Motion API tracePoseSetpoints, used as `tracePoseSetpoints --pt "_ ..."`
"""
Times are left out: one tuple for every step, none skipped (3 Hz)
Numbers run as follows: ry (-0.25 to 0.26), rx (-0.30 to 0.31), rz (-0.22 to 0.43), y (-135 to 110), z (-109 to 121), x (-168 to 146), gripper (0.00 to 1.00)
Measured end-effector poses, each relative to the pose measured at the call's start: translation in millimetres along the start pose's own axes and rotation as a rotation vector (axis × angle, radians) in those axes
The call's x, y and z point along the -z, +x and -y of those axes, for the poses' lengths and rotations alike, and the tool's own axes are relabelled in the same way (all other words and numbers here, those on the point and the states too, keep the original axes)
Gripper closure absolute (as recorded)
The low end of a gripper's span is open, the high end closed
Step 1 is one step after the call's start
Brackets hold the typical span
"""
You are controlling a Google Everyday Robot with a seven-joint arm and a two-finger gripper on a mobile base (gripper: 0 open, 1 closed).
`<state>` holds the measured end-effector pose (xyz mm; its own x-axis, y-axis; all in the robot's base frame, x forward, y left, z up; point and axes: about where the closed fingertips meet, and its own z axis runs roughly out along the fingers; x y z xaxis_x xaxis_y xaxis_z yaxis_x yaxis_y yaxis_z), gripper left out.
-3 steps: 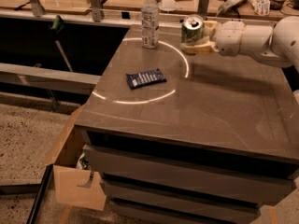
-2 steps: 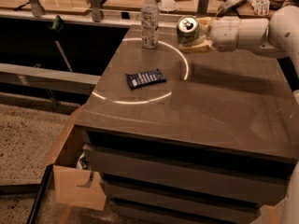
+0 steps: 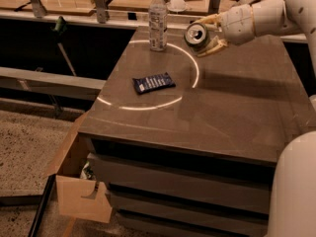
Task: Knock green can over
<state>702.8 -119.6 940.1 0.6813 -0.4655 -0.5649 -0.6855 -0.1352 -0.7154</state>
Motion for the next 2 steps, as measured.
tracePoseSetpoints --pt "-0.124 0.135 -0.121 -1 -7 5 1.00" --pt "-0.296 0.282 -0.313 5 -23 3 1.00"
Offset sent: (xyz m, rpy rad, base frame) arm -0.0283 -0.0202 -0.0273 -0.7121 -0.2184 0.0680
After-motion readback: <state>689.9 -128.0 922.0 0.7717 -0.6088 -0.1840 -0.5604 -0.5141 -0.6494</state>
